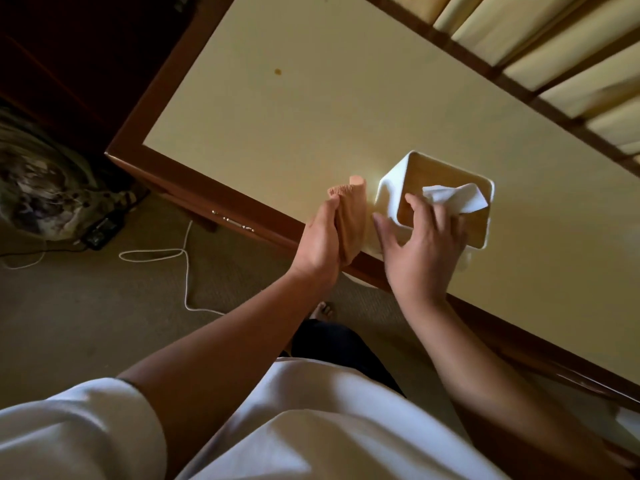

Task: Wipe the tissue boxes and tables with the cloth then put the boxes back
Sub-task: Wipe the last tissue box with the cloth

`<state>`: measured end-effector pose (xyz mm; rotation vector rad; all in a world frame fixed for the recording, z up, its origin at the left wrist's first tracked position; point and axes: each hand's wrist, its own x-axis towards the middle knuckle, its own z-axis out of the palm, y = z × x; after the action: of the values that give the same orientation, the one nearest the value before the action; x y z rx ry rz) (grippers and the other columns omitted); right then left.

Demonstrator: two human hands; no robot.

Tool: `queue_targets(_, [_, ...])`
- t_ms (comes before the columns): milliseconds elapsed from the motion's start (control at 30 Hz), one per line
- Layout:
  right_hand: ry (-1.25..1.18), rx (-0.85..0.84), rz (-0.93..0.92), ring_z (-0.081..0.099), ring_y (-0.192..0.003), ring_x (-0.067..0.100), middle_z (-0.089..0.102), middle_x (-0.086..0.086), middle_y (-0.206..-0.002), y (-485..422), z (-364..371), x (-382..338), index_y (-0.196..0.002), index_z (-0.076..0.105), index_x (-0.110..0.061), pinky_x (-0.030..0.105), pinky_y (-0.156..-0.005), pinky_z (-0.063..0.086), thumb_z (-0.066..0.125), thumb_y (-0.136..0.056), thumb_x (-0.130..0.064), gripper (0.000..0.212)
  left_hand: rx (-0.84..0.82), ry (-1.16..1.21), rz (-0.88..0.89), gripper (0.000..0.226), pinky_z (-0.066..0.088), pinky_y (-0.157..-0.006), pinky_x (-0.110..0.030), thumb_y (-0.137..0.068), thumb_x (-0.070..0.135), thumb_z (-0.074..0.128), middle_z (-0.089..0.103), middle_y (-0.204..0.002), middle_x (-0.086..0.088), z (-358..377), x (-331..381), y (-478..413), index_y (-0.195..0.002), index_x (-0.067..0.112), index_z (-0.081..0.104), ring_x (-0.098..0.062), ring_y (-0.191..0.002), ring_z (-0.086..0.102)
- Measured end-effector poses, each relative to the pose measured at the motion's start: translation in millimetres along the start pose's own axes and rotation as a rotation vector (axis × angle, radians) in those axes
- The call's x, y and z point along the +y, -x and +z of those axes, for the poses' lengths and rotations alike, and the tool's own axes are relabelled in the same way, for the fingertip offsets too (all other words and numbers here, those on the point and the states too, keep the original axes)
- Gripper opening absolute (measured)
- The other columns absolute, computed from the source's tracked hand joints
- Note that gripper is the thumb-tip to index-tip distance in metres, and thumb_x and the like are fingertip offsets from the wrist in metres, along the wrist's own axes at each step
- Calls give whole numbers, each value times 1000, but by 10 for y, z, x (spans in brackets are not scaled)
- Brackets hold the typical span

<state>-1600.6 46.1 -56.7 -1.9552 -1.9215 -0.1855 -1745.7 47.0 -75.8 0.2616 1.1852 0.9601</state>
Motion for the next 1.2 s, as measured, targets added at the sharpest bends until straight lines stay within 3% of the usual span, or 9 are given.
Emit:
queue_targets(167, [50, -86, -36, 50, -111, 34, 65, 2, -119, 200, -113, -53, -140, 63, -16, 50, -90, 44, 69, -94, -28, 48, 71, 22, -1, 61, 51, -107, -64, -87, 64, 50, 75, -117, -19, 12, 43, -86, -114, 16, 78, -36, -117, 71])
queue_targets(400, [-77, -91, -62, 54, -131, 33, 66, 6, -128, 529, -340, 95, -127, 68, -8, 53, -111, 40, 55, -85, 1, 45, 52, 35, 59, 54, 46, -84, -46, -92, 62, 48, 68, -103, -16, -9, 96, -56, -101, 14, 71, -28, -97, 61])
queue_targets(533, [-27, -109, -39, 55, -116, 33, 59, 9, -119, 519, -388, 130, -135, 66, -15, 48, -97, 49, 70, -96, -20, 40, -19, -53, 114, 44, 39, -73, -43, -104, 52, 39, 52, -87, -10, 9, 97, 40, -96, 13, 58, -25, -80, 47])
queue_targets(633, [-65, -72, -65, 51, -113, 32, 58, 10, -116, 495, -348, 155, -134, 69, -13, 45, -86, 55, 76, -95, -21, 41, -47, -66, 110, 58, 41, -75, -44, -102, 56, 37, 57, -93, -11, -35, 18, 63, -103, 6, 65, -26, -83, 51])
queue_targets(833, [-4, -53, -50, 58, -124, 34, 61, 10, -128, 581, -397, 174, -132, 68, -9, 46, -107, 43, 70, -97, -16, 36, -28, -102, 97, 64, 51, -88, -46, -102, 56, 37, 71, -99, -16, -114, -116, 93, -106, 2, 71, -33, -92, 64])
queue_targets(900, [-25, -75, -92, 57, -130, 32, 61, 11, -138, 635, -413, 87, -135, 64, -5, 47, -110, 42, 67, -97, -17, 40, -39, -89, 96, 56, 54, -99, -46, -103, 54, 37, 77, -107, -14, -125, -155, 109, -110, 14, 76, -30, -106, 71])
queue_targets(1033, [-95, -187, -98, 40, -149, 32, 45, 12, -160, 720, -345, -18, -150, 49, 1, 54, -117, 38, 63, -99, -17, 56, -136, -176, 122, 52, 52, -85, -39, -106, 53, 36, 72, -95, -3, -54, -201, 310, -104, 15, 71, -19, -92, 67])
queue_targets(1133, [-145, -214, -87, 28, -155, 33, 38, 14, -164, 779, -314, -4, -154, 44, -1, 58, -120, 32, 59, -100, -19, 59, -232, -275, 167, 54, 40, -120, -35, -108, 55, 37, 62, -145, 7, 54, -385, 390, -145, 24, 62, -7, -137, 54])
queue_targets(1200, [-184, -210, -78, 27, -156, 31, 38, 14, -164, 785, -323, 21, -154, 44, -2, 60, -120, 31, 58, -99, -19, 60, -255, -338, 209, 58, 34, -124, -40, -106, 61, 34, 56, -153, 2, 154, -324, 288, -150, 30, 56, -12, -146, 46])
